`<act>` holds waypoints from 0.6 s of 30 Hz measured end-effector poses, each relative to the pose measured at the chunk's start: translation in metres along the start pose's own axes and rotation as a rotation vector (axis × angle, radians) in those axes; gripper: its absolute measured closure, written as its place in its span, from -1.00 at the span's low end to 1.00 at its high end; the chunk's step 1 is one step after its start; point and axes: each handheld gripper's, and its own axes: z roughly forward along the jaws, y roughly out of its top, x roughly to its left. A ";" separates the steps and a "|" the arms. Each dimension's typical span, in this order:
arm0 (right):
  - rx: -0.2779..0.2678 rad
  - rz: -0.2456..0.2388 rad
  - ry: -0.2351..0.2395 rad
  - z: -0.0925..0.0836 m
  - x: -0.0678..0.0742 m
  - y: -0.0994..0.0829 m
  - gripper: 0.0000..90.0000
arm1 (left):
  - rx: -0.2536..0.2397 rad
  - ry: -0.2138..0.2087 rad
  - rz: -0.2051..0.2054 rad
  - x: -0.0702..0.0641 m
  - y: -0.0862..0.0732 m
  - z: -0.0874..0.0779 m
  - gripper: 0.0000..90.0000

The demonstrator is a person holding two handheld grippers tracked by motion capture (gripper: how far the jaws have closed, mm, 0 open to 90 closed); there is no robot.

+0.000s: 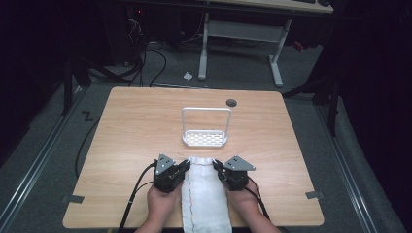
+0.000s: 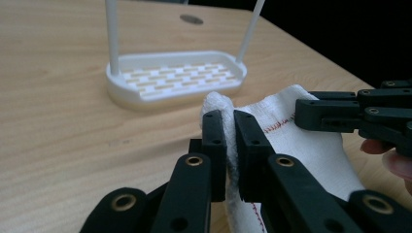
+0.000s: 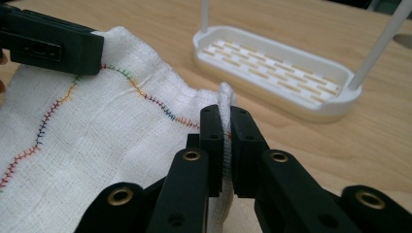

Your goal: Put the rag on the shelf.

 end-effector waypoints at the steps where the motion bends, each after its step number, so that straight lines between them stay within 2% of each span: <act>1: -0.020 -0.001 -0.005 -0.003 0.000 0.003 0.91 | -0.024 0.001 0.016 -0.002 0.006 -0.003 0.88; 3: -0.053 -0.013 -0.016 -0.008 -0.001 0.010 0.91 | -0.027 -0.004 0.019 -0.002 0.010 -0.003 0.88; 4: -0.064 -0.014 -0.019 -0.010 -0.001 0.013 0.91 | -0.045 0.001 0.041 -0.002 0.017 -0.004 0.88; 8: -0.119 -0.025 -0.043 -0.021 -0.002 0.027 0.90 | -0.082 -0.011 0.045 -0.006 0.034 -0.008 0.88; 10: -0.129 -0.021 -0.045 -0.022 -0.002 0.029 0.90 | -0.091 -0.010 0.052 -0.008 0.038 -0.009 0.88; 12: -0.163 -0.013 -0.054 -0.028 -0.004 0.039 0.91 | -0.117 -0.011 0.069 -0.012 0.048 -0.013 0.88; 18: -0.220 -0.007 -0.063 -0.038 -0.009 0.057 0.90 | -0.171 -0.021 0.069 -0.017 0.066 -0.021 0.88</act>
